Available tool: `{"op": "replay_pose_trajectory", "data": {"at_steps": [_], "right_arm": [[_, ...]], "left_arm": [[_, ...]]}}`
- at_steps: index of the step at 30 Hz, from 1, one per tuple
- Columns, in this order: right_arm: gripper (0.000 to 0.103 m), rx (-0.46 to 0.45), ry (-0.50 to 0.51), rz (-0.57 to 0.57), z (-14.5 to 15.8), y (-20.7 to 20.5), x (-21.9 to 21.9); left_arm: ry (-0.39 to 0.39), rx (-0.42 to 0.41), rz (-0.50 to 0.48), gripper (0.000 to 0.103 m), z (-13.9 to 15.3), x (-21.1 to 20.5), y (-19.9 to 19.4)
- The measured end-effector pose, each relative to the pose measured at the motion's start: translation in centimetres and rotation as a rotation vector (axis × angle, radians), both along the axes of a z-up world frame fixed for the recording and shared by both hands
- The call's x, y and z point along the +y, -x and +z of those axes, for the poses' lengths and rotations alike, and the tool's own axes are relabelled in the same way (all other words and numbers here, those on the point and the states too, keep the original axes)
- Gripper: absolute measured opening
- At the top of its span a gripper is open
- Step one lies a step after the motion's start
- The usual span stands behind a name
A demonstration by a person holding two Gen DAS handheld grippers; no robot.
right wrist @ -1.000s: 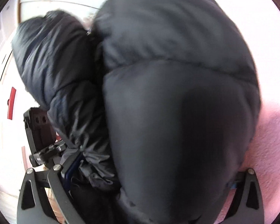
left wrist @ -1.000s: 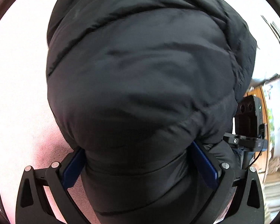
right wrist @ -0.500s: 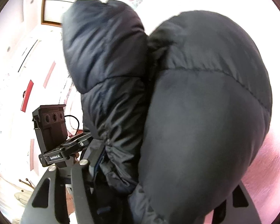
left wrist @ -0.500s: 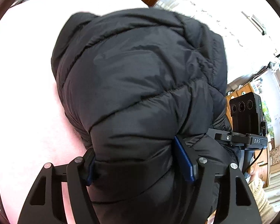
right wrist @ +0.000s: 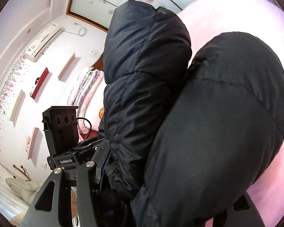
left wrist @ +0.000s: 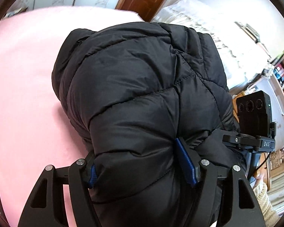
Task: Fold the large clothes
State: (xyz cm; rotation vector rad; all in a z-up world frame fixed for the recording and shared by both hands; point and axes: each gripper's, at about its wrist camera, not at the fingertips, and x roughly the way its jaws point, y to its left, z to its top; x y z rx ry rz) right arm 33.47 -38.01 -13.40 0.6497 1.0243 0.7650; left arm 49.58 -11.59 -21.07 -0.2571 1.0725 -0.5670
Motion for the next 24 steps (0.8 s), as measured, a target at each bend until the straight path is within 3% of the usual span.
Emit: {"op": "replay_pose_trajectory", "data": {"at_steps": [6, 10, 17, 24], "right_arm": [[0.054, 0.070, 0.034, 0.018, -3.1, -0.6, 3.2], [0.054, 0.048, 0.040, 0.035, -2.0, -1.3, 5.6], [0.054, -0.055, 0.054, 0.092, 2.3, -2.5, 9.8], [0.054, -0.160, 0.034, 0.169, 6.4, -6.2, 19.2]], "left_arm": [[0.050, 0.032, 0.040, 0.068, -3.1, 1.8, -0.2], [0.103, 0.000, 0.055, 0.068, -3.6, 0.4, 1.4], [0.137, -0.113, 0.074, 0.068, 0.2, 4.6, 2.3], [0.087, -0.215, 0.141, 0.068, 3.1, 13.9, 1.6]]}}
